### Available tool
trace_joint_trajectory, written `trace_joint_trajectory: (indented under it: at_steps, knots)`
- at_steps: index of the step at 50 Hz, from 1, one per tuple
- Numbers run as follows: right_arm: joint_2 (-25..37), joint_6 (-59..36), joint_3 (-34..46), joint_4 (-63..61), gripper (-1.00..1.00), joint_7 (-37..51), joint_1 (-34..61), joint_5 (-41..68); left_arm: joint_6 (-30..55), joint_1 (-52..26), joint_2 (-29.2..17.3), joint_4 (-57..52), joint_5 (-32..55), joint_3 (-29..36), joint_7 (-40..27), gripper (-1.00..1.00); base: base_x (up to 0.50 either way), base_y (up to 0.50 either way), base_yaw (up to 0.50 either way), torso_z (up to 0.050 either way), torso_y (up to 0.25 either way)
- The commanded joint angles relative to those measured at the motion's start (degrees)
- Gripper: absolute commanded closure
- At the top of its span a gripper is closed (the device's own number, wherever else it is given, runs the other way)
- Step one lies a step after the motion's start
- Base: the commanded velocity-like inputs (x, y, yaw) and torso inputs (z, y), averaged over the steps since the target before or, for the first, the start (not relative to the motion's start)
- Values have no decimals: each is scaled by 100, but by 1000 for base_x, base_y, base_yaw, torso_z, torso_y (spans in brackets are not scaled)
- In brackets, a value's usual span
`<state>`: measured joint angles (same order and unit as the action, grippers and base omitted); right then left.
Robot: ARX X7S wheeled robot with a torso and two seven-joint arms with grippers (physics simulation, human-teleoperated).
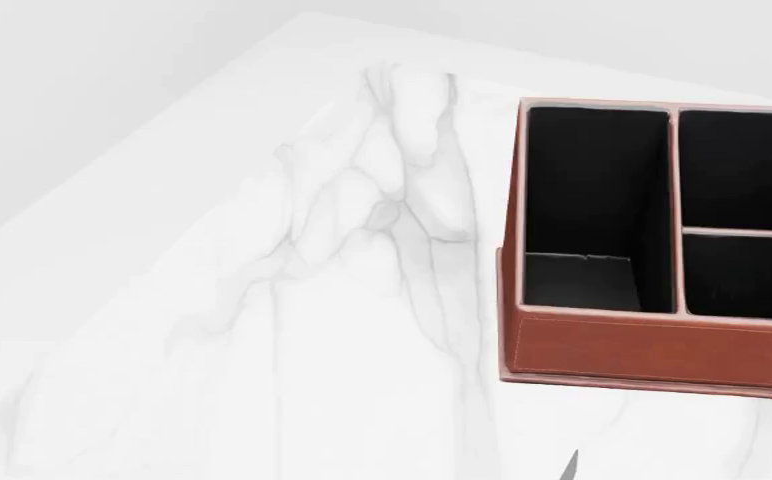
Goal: Pick up the book and place it in the left compartment of the caddy.
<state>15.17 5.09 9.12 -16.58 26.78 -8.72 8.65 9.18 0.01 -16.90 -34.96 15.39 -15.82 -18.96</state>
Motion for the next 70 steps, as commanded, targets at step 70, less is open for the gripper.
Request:
trace_joint_trajectory:
  at_steps: [70]
  knots:
    - [-1145,-68,-550,2107,-100,3277,988,6,196,-107,13,129,52,-15,-16,-100,0,0,0,0,0]
